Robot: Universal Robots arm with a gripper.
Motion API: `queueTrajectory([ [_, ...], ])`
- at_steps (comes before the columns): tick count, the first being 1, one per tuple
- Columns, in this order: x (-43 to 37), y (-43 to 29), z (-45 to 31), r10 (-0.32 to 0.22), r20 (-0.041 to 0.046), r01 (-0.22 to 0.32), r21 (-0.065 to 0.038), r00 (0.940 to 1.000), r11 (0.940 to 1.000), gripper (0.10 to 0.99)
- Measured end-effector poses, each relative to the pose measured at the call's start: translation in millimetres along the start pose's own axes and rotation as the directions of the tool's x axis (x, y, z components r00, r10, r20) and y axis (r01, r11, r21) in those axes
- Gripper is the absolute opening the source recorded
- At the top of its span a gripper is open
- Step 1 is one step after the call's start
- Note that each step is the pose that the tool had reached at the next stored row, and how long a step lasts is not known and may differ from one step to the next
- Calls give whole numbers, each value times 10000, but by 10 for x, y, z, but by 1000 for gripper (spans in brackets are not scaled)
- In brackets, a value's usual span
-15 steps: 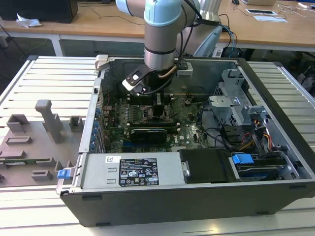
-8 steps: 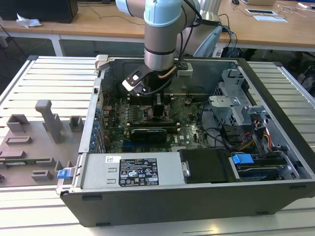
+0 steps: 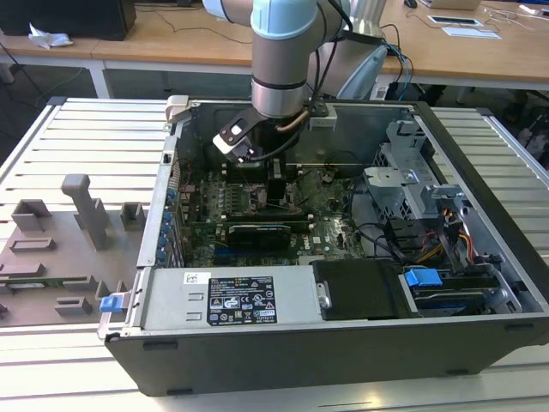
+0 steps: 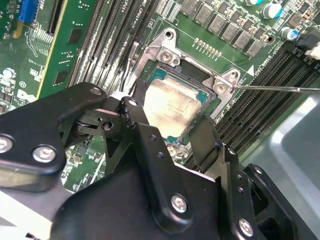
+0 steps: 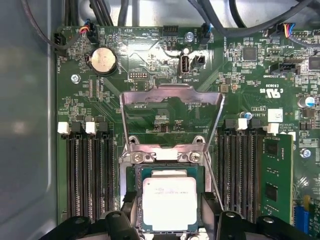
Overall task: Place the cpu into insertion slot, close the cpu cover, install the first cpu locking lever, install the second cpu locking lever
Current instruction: 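Place the cpu into insertion slot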
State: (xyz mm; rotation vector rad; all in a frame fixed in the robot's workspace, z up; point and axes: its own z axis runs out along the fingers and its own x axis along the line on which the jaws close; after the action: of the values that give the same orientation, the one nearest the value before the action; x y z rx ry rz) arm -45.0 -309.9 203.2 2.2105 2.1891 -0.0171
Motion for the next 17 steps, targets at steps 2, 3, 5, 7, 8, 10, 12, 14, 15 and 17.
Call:
queueTrajectory([
  [2,0,0,17,-1,-7,1,2,10000,10000,620],
  [3,1,-1,20,-1,-11,1,1,10000,10000,620],
  [5,10,-1,29,-2,-42,2,2,10000,10000,620],
  [7,22,-9,31,-1,-60,1,2,10000,10000,620],
  [8,23,-13,31,0,-61,0,1,10000,10000,620],
  [10,26,-21,31,0,-60,0,2,10000,10000,620],
  [12,27,-21,30,-2,-61,2,-1,10000,10000,620],
  [14,26,-21,-5,0,-60,0,-2,10000,10000,620],
  [15,33,-22,-50,1,-60,-1,-2,10000,10000,620],
  [17,52,-20,-116,-5,-61,5,-2,10000,10000,620],
])
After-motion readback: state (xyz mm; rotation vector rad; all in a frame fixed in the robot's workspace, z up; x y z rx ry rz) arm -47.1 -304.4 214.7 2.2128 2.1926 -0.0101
